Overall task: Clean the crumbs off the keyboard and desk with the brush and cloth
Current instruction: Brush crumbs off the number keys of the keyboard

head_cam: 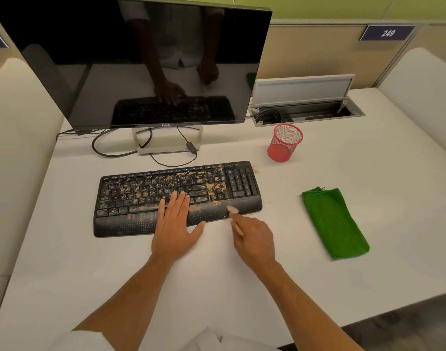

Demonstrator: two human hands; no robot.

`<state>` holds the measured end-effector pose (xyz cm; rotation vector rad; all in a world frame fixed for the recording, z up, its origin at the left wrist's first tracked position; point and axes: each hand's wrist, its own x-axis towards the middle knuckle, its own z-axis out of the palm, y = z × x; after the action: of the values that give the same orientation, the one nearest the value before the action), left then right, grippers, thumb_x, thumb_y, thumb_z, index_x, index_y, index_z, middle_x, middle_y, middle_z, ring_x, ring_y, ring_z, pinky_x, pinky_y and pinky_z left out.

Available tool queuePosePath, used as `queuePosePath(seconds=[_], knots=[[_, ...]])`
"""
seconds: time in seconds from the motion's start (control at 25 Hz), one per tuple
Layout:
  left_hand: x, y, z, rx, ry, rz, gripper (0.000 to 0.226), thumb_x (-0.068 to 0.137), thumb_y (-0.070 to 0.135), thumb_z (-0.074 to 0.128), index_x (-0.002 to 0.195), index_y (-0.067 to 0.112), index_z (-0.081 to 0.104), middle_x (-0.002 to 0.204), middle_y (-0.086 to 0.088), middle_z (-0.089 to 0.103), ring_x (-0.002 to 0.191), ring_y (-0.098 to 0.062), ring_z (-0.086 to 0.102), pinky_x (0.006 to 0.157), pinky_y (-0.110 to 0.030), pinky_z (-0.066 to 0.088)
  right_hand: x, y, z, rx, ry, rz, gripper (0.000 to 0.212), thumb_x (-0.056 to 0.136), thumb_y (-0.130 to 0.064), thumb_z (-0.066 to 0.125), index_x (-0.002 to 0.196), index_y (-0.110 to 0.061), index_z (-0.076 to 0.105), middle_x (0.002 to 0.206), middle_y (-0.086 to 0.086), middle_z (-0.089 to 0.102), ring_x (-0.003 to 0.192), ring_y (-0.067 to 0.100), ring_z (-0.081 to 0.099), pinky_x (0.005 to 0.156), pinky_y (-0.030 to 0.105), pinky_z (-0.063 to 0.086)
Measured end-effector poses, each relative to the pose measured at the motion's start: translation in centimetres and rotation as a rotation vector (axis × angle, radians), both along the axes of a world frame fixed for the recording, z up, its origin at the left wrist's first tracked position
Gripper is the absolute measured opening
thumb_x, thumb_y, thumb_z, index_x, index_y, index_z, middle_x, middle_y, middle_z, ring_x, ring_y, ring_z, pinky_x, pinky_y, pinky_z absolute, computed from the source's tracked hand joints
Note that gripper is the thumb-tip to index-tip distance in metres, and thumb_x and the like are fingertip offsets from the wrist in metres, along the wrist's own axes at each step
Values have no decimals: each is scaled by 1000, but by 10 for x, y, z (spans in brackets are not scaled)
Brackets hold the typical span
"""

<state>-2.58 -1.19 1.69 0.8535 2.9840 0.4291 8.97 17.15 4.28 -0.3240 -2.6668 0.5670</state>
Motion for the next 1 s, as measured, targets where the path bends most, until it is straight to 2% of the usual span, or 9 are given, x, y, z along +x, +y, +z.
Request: queuePosePath(seconds=[0.08,0.2,0.32,0.4,0.64,0.72,0.8,0.88,1.0], knots=[[0,0,0,-5,-1,-1,85,93,68,30,157,14,15,165,-1,11,152,-13,-7,123,-43,-7,3,-8,2,-78,-55,42,26,96,-24,59,118,-18,72,80,2,73,65,22,65,59,33,54],[0,-1,0,-9,-8,-2,85,93,68,29,157,15,13,165,0,10,152,-12,-9,123,-43,-8,7,8,5,-159,52,-91,27,94,-24,61,117,-20,73,82,2,73,70,23,65,61,35,53],[0,-1,0,-1,-5,-3,85,93,68,29,157,15,14,165,0,11,152,-13,-8,123,-43,-8,4,37,9,-114,80,-309,23,93,-14,66,115,-16,73,82,6,73,72,30,65,61,37,52],[-1,-2,0,0,-4,-5,85,93,68,28,157,15,14,165,0,11,152,-13,-8,123,-43,-7,-2,43,9,-65,25,-348,24,93,-11,64,115,-13,73,79,10,72,69,34,63,59,38,51],[0,-1,-1,23,15,0,86,92,68,31,156,13,19,164,-1,16,152,-13,-4,123,-42,-7,-19,-4,2,43,-65,-44,16,83,-12,61,97,-14,68,65,8,65,53,30,58,45,33,41],[1,-1,0,25,14,-3,86,92,68,31,156,13,19,164,-1,15,152,-12,-5,123,-41,-8,-17,-18,0,-50,-82,38,21,89,-18,58,106,-15,69,78,8,70,66,28,63,54,37,50],[0,-1,0,21,11,-3,85,93,68,31,157,14,16,164,0,12,152,-11,-8,122,-41,-8,-14,-16,4,-247,-65,26,25,96,-27,54,114,-18,69,93,4,73,80,23,64,68,37,53],[-1,0,-1,25,8,0,85,93,68,32,157,14,17,165,0,12,152,-12,-7,123,-42,-7,-11,-2,12,-379,0,-59,28,99,-36,52,113,-21,70,96,-2,74,85,16,64,72,31,51],[-1,0,-1,6,4,-4,84,93,68,31,157,15,16,165,0,13,152,-12,-7,123,-42,-7,-8,30,27,-508,62,-290,34,102,-45,49,108,-20,72,88,-7,72,82,9,66,66,11,43]])
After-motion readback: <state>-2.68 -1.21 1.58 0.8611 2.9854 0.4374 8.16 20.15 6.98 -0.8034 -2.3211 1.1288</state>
